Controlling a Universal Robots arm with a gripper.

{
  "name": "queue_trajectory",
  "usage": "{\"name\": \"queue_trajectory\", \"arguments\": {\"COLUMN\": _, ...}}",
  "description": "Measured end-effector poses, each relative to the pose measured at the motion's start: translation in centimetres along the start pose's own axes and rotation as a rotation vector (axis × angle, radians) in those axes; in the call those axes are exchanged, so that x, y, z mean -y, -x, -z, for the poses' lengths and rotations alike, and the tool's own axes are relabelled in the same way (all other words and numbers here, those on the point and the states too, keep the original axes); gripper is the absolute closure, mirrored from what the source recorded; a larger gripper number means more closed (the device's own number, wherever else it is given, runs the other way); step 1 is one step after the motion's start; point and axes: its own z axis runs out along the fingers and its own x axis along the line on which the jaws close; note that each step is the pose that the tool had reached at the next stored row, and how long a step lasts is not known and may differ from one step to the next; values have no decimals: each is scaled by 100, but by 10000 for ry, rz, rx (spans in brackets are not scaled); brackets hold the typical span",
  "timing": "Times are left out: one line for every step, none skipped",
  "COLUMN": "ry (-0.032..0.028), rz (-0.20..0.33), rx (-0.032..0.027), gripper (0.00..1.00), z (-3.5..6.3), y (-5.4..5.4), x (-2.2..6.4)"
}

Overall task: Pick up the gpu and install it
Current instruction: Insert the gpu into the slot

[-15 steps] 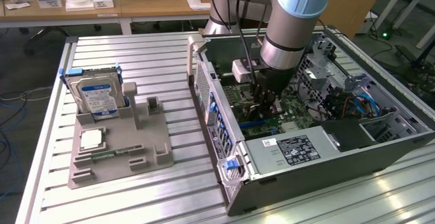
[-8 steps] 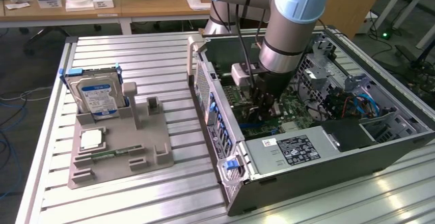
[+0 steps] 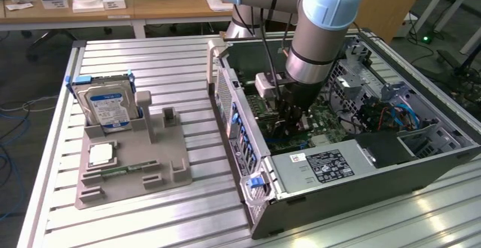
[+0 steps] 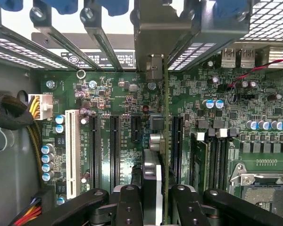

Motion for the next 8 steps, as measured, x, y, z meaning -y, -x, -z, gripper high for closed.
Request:
{"name": "queue_trajectory", "arguments": {"ry": -1, "rz": 0, "rx": 1, "gripper": 71, "z": 2, "y": 0, "x": 0}}
{"name": "queue_trajectory", "arguments": {"ry": -3, "rz": 0, "rx": 2, "gripper": 71, "z": 9, "y": 0, "x": 0}}
{"name": "queue_trajectory", "arguments": {"ry": -3, "rz": 0, "rx": 0, "gripper": 71, "z": 18, "y": 0, "x": 0}}
{"name": "queue_trajectory", "arguments": {"ry": -2, "rz": 0, "rx": 2, "gripper": 71, "z": 21, "y": 1, "x": 1}}
{"name": "queue_trajectory", "arguments": {"ry": -2, "rz": 0, "rx": 3, "gripper": 71, "z": 21, "y": 1, "x": 1}}
{"name": "queue_trajectory", "arguments": {"ry": -3, "rz": 0, "rx": 3, "gripper": 71, "z": 21, "y": 1, "x": 1}}
{"name": "queue_trajectory", "arguments": {"ry": -2, "rz": 0, "rx": 3, "gripper": 71, "z": 21, "y": 1, "x": 1}}
{"name": "queue_trajectory", "arguments": {"ry": -2, "rz": 0, "rx": 2, "gripper": 71, "z": 21, "y": 1, "x": 0}}
